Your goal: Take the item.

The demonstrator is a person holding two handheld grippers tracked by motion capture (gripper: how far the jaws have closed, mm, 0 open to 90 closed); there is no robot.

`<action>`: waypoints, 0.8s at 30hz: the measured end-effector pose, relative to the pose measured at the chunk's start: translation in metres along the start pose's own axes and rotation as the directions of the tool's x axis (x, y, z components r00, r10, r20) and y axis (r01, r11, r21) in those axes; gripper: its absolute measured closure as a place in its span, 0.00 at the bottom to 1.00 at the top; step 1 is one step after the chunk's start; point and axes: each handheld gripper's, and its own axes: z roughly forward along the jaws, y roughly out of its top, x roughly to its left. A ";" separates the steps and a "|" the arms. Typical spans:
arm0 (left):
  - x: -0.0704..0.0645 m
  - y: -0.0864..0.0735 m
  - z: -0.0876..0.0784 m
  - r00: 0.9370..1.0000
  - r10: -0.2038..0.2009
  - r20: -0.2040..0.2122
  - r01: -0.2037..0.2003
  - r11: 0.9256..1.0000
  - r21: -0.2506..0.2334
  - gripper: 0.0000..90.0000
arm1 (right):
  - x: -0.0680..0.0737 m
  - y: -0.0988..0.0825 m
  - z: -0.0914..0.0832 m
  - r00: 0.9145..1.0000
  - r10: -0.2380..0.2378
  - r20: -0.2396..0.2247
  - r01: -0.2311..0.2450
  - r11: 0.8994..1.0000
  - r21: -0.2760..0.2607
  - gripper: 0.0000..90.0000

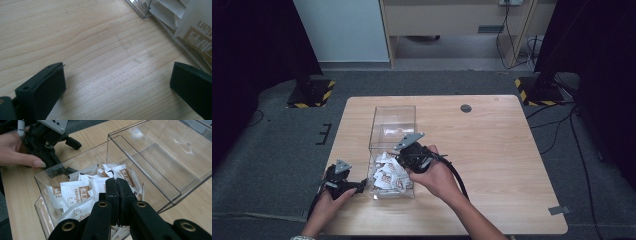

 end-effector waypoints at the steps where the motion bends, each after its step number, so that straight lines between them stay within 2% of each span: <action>1: 0.000 0.000 0.000 1.000 0.000 0.000 0.000 1.000 0.000 0.00 | 0.000 0.001 -0.001 1.000 -0.001 0.000 0.001 1.000 -0.002 0.99; 24: 0.000 0.000 0.000 1.000 -0.002 0.007 0.002 1.000 -0.001 0.00 | -0.007 0.002 -0.018 1.000 0.011 -0.001 -0.011 0.999 -0.040 0.99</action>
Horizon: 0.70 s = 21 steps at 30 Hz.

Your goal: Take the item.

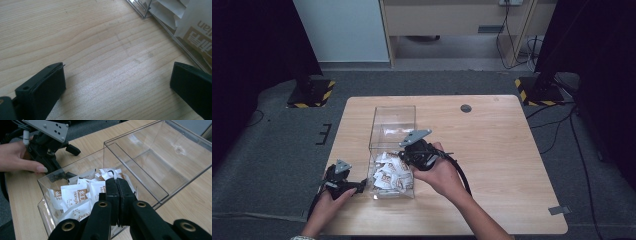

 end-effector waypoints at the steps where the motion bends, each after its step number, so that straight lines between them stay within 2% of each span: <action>1: 0.000 0.000 0.000 1.000 0.000 0.000 0.000 1.000 0.000 0.00 | 0.000 0.000 -0.001 1.000 0.000 0.002 0.000 1.000 -0.004 0.99; 8: 0.000 0.000 0.000 1.000 -0.002 0.003 0.002 1.000 0.000 0.00 | -0.003 0.004 -0.008 1.000 0.005 0.012 -0.005 1.000 -0.016 0.99; 21: 0.000 0.000 0.000 1.000 0.002 -0.007 -0.002 1.000 0.001 0.00 | -0.015 0.000 -0.016 0.999 0.019 0.036 -0.018 1.000 -0.022 0.99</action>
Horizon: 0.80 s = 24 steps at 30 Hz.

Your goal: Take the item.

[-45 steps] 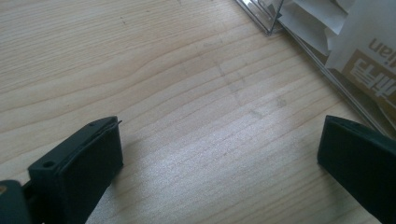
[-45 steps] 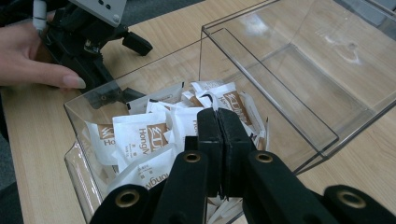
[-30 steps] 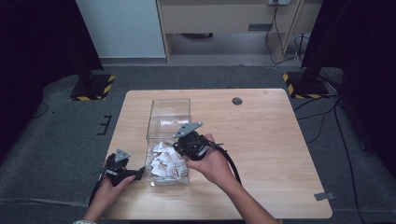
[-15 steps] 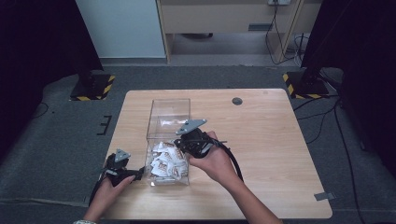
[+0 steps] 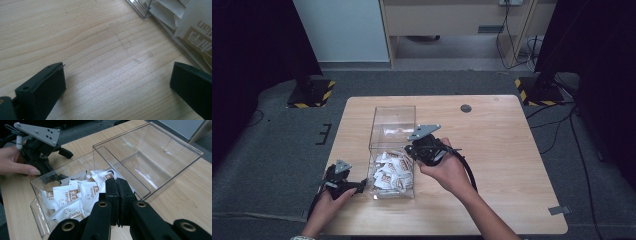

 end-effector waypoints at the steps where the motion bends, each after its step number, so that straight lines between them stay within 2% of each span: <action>1: 0.000 0.000 0.000 1.000 0.000 0.000 0.000 1.000 0.000 0.00 | 0.000 0.000 0.000 1.000 0.000 0.000 0.000 1.000 0.000 0.99; 24: 0.000 0.000 0.000 1.000 0.000 0.000 0.000 1.000 0.000 0.00 | -0.013 -0.006 -0.010 1.000 0.016 0.025 -0.016 1.000 -0.004 0.99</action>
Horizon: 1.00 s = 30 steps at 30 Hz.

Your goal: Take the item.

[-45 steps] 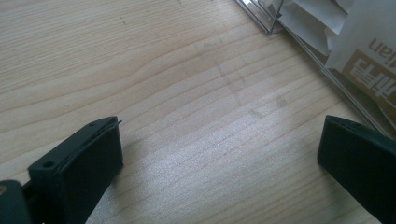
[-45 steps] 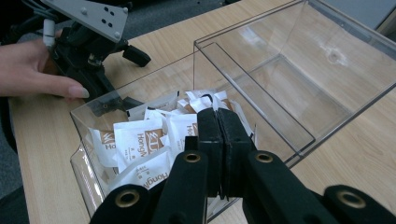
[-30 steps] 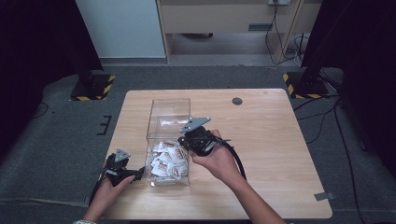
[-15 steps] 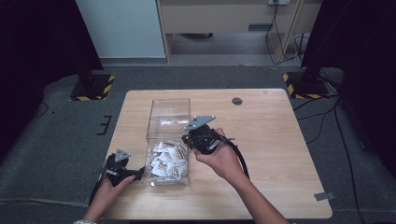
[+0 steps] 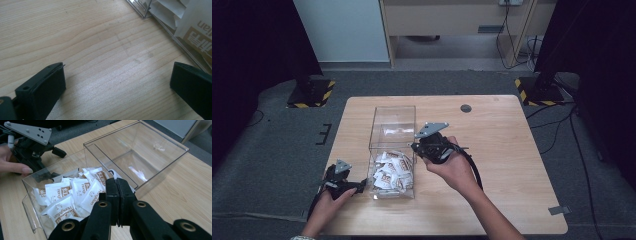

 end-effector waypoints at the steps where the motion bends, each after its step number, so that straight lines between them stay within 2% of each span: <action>1: 0.000 0.000 0.000 1.000 0.000 0.000 0.000 1.000 0.000 0.00 | -0.001 0.000 -0.001 1.000 0.004 -0.001 -0.004 1.000 0.003 0.99; 13: 0.000 0.000 0.000 1.000 0.000 0.000 0.000 1.000 0.000 0.00 | -0.014 -0.010 -0.009 0.999 0.014 0.030 -0.014 1.000 0.001 0.99; 23: 0.000 0.000 0.000 1.000 0.000 0.000 0.000 1.000 0.000 0.00 | -0.028 -0.023 -0.014 0.997 0.049 0.065 -0.049 0.999 0.005 0.99; 30: 0.000 0.000 0.000 1.000 0.000 0.000 0.000 1.000 0.000 0.00 | -0.033 -0.030 -0.017 0.995 0.059 0.076 -0.059 0.998 0.007 0.99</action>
